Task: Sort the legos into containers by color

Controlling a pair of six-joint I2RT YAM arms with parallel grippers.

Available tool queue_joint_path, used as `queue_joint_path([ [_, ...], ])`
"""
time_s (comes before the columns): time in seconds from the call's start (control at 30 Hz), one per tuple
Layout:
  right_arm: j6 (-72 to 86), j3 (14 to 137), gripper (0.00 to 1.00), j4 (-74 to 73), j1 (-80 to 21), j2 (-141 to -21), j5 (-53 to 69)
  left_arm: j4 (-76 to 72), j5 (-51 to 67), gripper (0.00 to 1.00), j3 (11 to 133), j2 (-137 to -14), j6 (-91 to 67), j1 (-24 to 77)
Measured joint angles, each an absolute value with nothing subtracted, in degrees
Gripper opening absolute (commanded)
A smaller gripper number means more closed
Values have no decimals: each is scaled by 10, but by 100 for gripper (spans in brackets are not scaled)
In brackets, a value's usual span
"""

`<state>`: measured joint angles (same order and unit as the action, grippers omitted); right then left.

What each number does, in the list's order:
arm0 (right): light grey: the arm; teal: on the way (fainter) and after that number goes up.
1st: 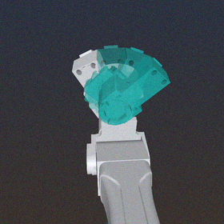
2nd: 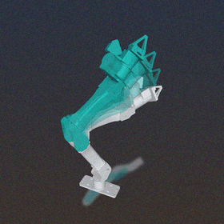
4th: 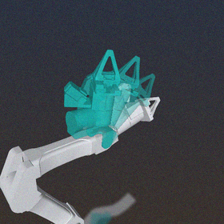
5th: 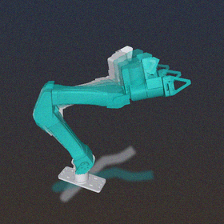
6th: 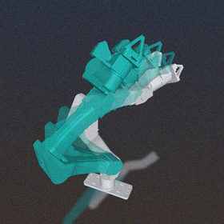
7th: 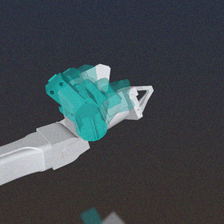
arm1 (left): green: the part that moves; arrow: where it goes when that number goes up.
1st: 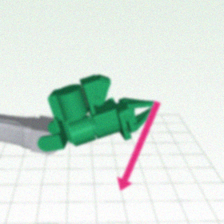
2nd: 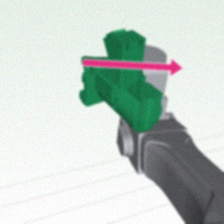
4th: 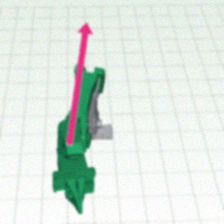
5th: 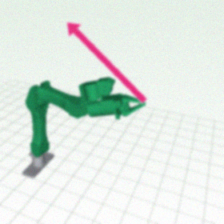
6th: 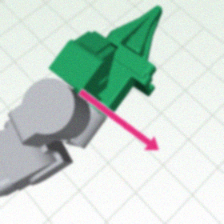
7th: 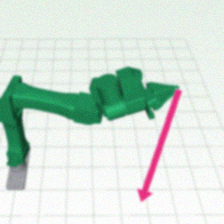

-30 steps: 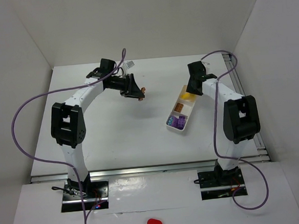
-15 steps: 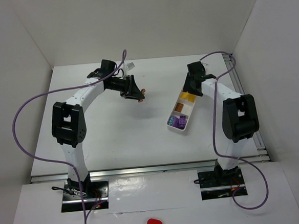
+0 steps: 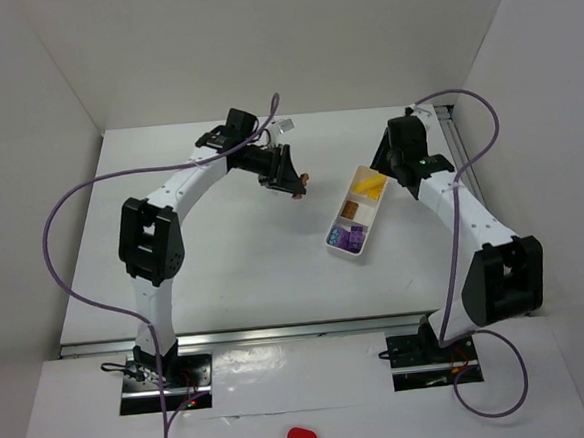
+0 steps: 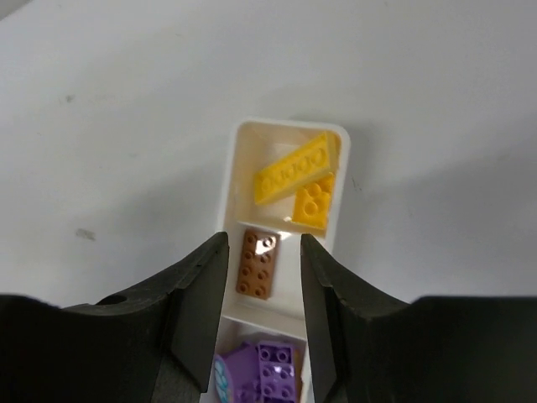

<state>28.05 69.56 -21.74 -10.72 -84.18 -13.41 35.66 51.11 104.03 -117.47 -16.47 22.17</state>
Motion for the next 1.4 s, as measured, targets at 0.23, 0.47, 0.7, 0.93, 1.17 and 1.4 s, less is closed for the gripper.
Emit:
queue_joint_path([
  [0.23, 312, 601, 50, -251, -106, -757, -188, 366, 477, 0, 1177, -1267, -186, 315],
  [0.47, 349, 576, 51, -284, -102, -664, -246, 339, 417, 0, 1283, -1365, -247, 349],
  [0.7, 368, 551, 53, -298, -97, -589, -290, 315, 333, 0, 1292, -1406, -286, 352],
  [0.93, 363, 550, 55, -309, -96, -592, -308, 294, 321, 0, 1320, -1437, -305, 369],
  [1.17, 359, 550, 57, -310, -92, -595, -311, 290, 321, 33, 1320, -1443, -317, 382],
  [1.4, 357, 550, 58, -310, -91, -599, -308, 286, 323, 71, 1320, -1443, -316, 386],
])
